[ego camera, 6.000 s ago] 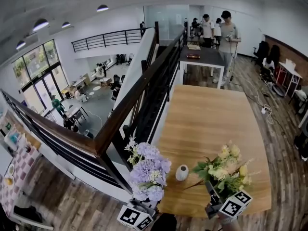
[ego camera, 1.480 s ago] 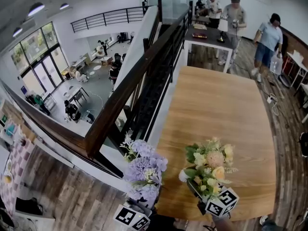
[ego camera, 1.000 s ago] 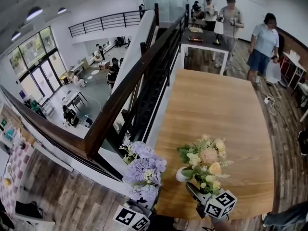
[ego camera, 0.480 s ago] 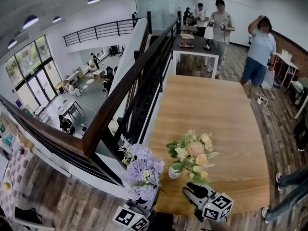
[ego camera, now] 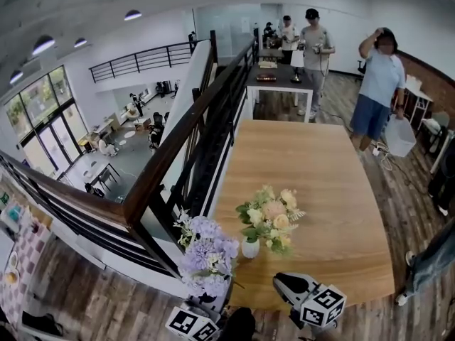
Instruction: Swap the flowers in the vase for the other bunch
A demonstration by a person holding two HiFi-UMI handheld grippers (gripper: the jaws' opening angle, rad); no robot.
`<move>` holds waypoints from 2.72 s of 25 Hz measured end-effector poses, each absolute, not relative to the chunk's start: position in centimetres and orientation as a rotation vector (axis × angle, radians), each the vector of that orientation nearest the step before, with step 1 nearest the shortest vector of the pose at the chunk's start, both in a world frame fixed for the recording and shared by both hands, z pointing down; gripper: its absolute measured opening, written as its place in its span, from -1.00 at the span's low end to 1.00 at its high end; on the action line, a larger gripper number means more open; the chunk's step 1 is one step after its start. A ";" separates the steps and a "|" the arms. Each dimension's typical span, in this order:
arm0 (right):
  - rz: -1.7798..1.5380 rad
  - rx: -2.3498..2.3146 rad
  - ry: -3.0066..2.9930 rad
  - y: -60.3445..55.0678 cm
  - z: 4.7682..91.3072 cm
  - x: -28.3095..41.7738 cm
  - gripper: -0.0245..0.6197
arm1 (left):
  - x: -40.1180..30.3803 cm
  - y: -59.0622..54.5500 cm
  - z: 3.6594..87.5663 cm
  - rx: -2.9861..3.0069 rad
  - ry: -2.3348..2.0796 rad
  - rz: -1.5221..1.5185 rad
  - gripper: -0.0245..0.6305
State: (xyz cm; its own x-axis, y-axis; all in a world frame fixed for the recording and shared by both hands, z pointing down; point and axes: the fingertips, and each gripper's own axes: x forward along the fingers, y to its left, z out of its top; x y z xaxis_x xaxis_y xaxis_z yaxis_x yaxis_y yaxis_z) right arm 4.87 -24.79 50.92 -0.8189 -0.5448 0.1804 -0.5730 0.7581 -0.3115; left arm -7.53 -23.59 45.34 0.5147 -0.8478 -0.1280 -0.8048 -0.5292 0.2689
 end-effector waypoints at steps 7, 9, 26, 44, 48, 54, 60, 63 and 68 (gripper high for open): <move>0.577 0.944 -2.869 -22.7 51.0 5.7 -0.75 | -7.7 -21.2 45.3 2.570 -1.433 -0.352 -0.74; 0.581 0.949 -2.870 -22.4 51.0 5.8 -0.75 | -7.7 -20.8 45.3 2.566 -1.435 -0.349 -0.74; 0.624 1.071 -2.847 -19.2 51.2 6.8 -0.75 | -7.0 -18.8 45.0 2.609 -1.327 -0.341 -0.74; 0.622 1.141 -2.827 -12.8 49.9 4.7 -0.75 | -9.2 -13.3 44.2 2.614 -1.253 -0.359 -0.74; 0.612 1.143 -2.830 -11.7 49.8 4.2 -0.75 | -9.6 -12.2 44.2 2.615 -1.244 -0.362 -0.74; 0.622 1.150 -2.819 -9.5 49.6 3.6 -0.75 | -10.2 -10.0 44.2 2.617 -1.231 -0.356 -0.74; 0.643 1.148 -2.813 -7.7 50.1 2.9 -0.75 | -10.9 -8.1 44.8 2.607 -1.226 -0.340 -0.74; 0.656 1.150 -2.808 -6.5 50.6 2.6 -0.75 | -11.2 -7.1 45.2 2.602 -1.222 -0.334 -0.74; 0.673 1.156 -2.800 -4.6 51.2 2.4 -0.75 | -11.2 -5.4 45.8 2.604 -1.205 -0.328 -0.74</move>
